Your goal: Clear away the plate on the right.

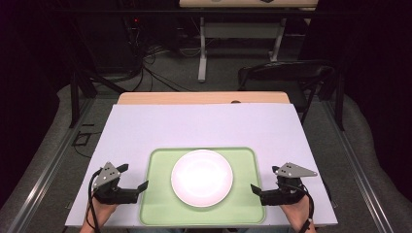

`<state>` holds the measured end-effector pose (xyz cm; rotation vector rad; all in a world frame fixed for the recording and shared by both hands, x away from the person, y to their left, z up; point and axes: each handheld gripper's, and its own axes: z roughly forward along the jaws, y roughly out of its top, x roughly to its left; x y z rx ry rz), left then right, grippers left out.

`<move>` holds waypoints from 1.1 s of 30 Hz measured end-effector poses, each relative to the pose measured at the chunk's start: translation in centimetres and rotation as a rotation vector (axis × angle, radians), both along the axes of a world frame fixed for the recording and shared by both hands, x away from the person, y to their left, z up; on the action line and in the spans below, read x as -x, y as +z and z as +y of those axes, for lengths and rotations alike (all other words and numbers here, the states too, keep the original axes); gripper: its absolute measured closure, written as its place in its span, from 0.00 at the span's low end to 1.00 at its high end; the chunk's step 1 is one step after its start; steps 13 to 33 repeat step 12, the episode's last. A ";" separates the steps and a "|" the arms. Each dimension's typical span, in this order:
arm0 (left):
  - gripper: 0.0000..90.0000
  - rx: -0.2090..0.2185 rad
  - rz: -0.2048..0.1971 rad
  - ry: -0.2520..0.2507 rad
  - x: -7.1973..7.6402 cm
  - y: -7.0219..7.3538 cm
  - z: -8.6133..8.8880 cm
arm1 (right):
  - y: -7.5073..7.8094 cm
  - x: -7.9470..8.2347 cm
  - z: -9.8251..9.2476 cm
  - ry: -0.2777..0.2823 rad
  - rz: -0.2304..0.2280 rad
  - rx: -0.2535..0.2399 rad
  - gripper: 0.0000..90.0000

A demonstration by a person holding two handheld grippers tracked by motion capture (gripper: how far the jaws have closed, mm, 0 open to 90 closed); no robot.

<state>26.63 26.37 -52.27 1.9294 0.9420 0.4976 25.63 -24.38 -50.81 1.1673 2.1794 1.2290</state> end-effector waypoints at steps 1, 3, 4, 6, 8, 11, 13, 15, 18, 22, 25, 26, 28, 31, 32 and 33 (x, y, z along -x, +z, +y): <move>0.04 -0.001 0.004 -0.002 0.1 -0.1 0.2 | -0.1 0.2 -0.3 -0.003 -0.003 -0.008 0.00; 0.04 0.016 0.004 0.006 0.3 -0.4 0.7 | -0.3 0.6 -0.8 -0.005 -0.020 -0.023 0.00; 0.04 0.016 0.004 0.006 0.3 -0.4 0.7 | -0.5 0.7 -1.0 -0.007 -0.023 -0.029 0.00; 0.04 0.015 0.003 0.016 0.4 -0.8 1.2 | -0.7 0.8 -1.2 -0.015 -0.019 -0.031 0.00; 0.04 0.027 0.007 0.024 0.4 -0.8 1.5 | -0.8 0.9 -1.2 -0.015 -0.026 -0.023 0.00; 0.04 0.032 0.009 0.030 0.4 -1.0 1.6 | -1.0 1.0 -1.3 -0.009 -0.045 -0.033 0.00; 0.04 0.030 0.015 0.029 0.3 -1.1 1.7 | -1.0 1.0 -1.3 -0.009 -0.045 -0.033 0.00; 0.04 0.030 0.015 0.029 0.3 -1.1 1.7 | -1.0 1.0 -1.3 -0.009 -0.045 -0.033 0.00; 0.04 0.030 0.015 0.029 0.3 -1.1 1.7 | -1.0 1.0 -1.3 -0.009 -0.045 -0.033 0.00; 0.04 0.030 0.015 0.029 0.3 -1.1 1.7 | -1.0 1.0 -1.3 -0.009 -0.045 -0.033 0.00; 0.04 0.030 0.015 0.029 0.3 -1.1 1.7 | -1.0 1.0 -1.3 -0.009 -0.045 -0.033 0.00; 0.04 0.030 0.015 0.029 0.3 -1.1 1.7 | -1.0 1.0 -1.3 -0.009 -0.045 -0.033 0.00; 0.04 0.030 0.015 0.029 0.3 -1.1 1.7 | -1.0 1.0 -1.3 -0.009 -0.045 -0.033 0.00; 0.04 0.030 0.015 0.029 0.3 -1.1 1.7 | -1.0 1.0 -1.3 -0.009 -0.045 -0.033 0.00; 0.04 0.030 0.015 0.029 0.3 -1.1 1.7 | -1.0 1.0 -1.3 -0.009 -0.045 -0.033 0.00; 0.04 0.030 0.015 0.029 0.3 -1.1 1.7 | -1.0 1.0 -1.3 -0.009 -0.045 -0.033 0.00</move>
